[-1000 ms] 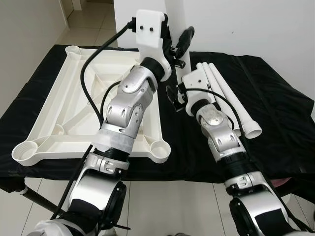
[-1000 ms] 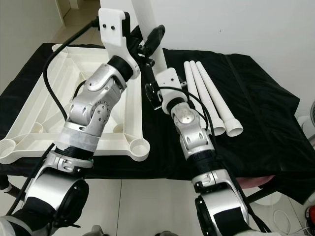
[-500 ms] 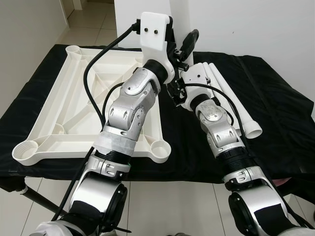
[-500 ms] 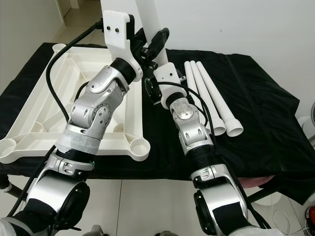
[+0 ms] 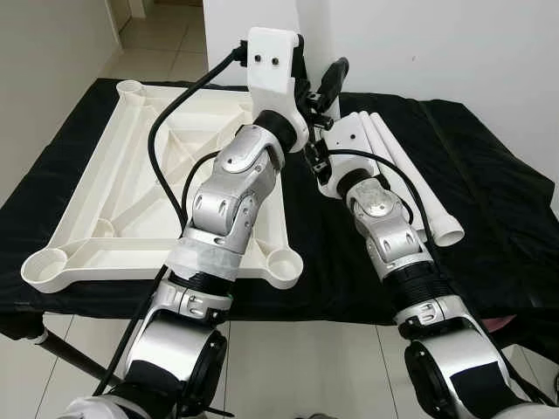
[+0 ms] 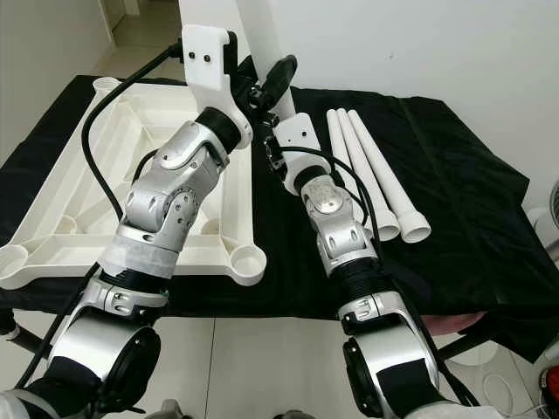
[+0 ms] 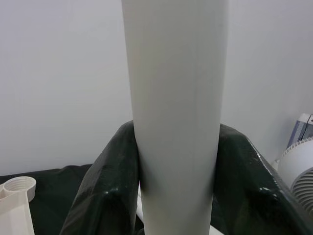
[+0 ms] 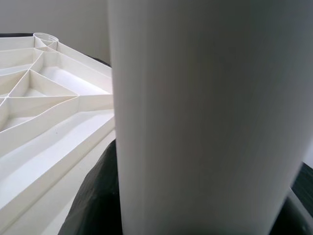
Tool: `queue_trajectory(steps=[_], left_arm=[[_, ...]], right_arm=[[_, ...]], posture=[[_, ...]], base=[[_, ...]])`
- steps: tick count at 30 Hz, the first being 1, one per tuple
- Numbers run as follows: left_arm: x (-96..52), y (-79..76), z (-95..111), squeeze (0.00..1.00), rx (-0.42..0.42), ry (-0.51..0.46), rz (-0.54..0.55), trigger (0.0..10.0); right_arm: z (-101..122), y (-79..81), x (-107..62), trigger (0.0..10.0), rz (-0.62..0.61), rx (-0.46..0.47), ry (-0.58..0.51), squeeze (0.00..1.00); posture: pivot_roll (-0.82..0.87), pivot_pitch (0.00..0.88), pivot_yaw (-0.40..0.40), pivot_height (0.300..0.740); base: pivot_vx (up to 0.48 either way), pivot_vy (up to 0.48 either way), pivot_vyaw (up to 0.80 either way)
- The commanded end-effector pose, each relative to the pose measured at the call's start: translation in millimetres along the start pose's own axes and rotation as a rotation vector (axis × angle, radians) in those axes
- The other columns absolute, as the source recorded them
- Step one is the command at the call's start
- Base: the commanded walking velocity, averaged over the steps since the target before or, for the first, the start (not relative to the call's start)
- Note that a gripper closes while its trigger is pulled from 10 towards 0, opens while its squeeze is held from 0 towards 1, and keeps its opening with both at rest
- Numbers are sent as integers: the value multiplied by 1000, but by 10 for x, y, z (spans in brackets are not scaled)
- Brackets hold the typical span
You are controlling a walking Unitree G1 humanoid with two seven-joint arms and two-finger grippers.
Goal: Building children table
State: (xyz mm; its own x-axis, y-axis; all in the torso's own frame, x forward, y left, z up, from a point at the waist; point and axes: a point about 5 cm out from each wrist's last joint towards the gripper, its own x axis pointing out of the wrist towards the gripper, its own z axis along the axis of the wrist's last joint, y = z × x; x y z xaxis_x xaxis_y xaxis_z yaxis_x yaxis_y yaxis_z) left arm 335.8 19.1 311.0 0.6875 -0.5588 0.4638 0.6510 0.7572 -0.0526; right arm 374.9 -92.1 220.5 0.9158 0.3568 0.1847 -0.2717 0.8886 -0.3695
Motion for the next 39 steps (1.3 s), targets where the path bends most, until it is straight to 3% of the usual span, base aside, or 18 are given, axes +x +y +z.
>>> queue_trajectory(steps=[1,2,7,8,12,13,14,15,20,22,31,35,39], left_arm=[[25,-76,81,0,20,-28,-24,10000],[23,-84,87,0,27,-29,-31,10000],[12,-106,85,0,30,-25,-51,10000],[3,-117,74,1000,16,-21,-60,10000],[-30,-160,29,1000,-12,2,-97,10000],[-44,-170,19,788,-13,8,-109,10000],[-44,-170,19,788,-13,8,-109,10000],[-52,-175,14,0,-13,11,-116,10000],[-80,-174,2,0,-16,18,-125,10000],[-140,-140,-34,0,-26,37,-126,10000],[-311,3,-108,0,-30,60,-109,10000],[-573,103,-311,0,81,151,-149,10000],[-670,134,-411,0,124,200,-162,10000]], right_arm=[[-18,0,16,1882,-13,7,10,0],[-23,-6,17,10000,-26,14,14,0],[-24,-4,21,10000,-38,29,15,0],[-23,-2,22,10000,-46,39,14,0],[-22,-13,24,10000,-106,108,5,0],[-27,-27,22,10000,-129,134,4,0],[-27,-27,22,10000,-129,134,4,0],[-31,-36,20,10000,-142,149,4,0],[-53,-84,10,10000,-186,182,9,0],[-89,-174,-11,10000,-247,219,16,0],[-122,-313,-103,10000,-328,265,-19,0],[-131,-399,-256,10000,-365,304,-83,0],[-125,-403,-322,10000,-358,319,-117,0]], posture=[[-27,0,-54,740],[-23,0,-52,740],[-22,0,-50,740],[-22,0,-49,740],[-20,0,-45,740],[-20,0,-44,740],[-20,0,-44,740],[-20,0,-44,740],[-19,0,-43,740],[-18,0,-42,740],[-19,0,-45,740],[-21,0,-47,740],[-24,0,-46,740]], base=[[0,0,0],[0,0,0],[0,0,0],[0,0,0],[0,0,0],[0,0,0],[0,0,0],[0,0,0],[0,0,0],[0,0,0],[0,0,0],[0,0,0],[0,0,0]])
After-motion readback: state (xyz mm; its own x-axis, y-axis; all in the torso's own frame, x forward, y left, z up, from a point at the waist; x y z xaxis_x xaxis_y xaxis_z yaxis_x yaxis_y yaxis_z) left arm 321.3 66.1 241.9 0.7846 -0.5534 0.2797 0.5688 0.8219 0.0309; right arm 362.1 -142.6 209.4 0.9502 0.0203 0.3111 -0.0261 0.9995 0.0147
